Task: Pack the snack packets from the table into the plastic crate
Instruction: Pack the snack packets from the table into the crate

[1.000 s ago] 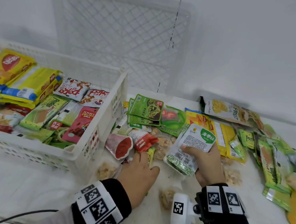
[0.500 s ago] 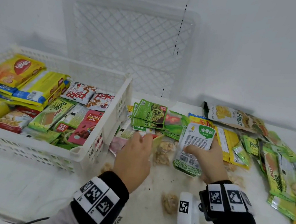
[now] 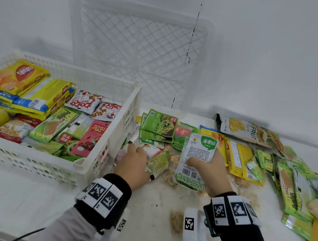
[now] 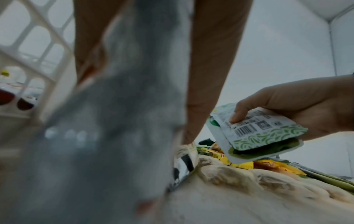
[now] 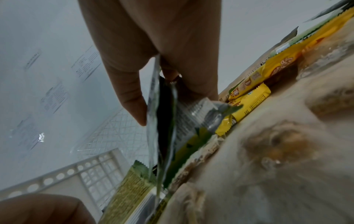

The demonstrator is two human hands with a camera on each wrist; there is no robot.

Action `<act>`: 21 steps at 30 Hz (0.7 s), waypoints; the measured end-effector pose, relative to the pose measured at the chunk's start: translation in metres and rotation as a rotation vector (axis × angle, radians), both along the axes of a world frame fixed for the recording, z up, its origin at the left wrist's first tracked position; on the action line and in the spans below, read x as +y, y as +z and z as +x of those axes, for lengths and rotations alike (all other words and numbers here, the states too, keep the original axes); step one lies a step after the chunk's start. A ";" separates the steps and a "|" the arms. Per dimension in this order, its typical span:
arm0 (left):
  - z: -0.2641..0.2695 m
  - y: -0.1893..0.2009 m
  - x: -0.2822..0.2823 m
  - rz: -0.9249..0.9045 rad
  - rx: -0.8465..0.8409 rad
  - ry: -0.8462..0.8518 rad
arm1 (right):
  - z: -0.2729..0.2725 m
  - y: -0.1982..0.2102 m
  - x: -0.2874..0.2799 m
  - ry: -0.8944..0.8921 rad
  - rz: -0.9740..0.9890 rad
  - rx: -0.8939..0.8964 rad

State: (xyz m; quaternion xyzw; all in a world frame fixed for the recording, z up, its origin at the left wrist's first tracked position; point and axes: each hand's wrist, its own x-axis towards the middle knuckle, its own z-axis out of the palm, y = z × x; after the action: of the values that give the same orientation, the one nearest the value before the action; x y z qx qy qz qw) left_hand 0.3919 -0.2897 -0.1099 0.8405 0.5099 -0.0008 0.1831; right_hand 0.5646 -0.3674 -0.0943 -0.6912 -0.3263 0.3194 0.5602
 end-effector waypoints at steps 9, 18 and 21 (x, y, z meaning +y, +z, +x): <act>0.006 -0.005 -0.009 0.179 0.220 -0.064 | -0.002 -0.004 -0.003 -0.005 0.003 0.044; 0.004 0.007 0.004 0.128 0.002 -0.077 | -0.001 -0.002 -0.009 0.003 0.002 0.045; 0.002 0.017 0.003 0.116 -0.182 -0.033 | 0.001 -0.001 -0.014 -0.003 0.023 0.048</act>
State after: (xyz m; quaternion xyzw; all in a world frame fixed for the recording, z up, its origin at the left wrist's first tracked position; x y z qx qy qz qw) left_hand 0.3936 -0.2863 -0.0932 0.8546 0.4764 0.1023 0.1796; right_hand 0.5653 -0.3809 -0.0953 -0.6775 -0.3154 0.3310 0.5762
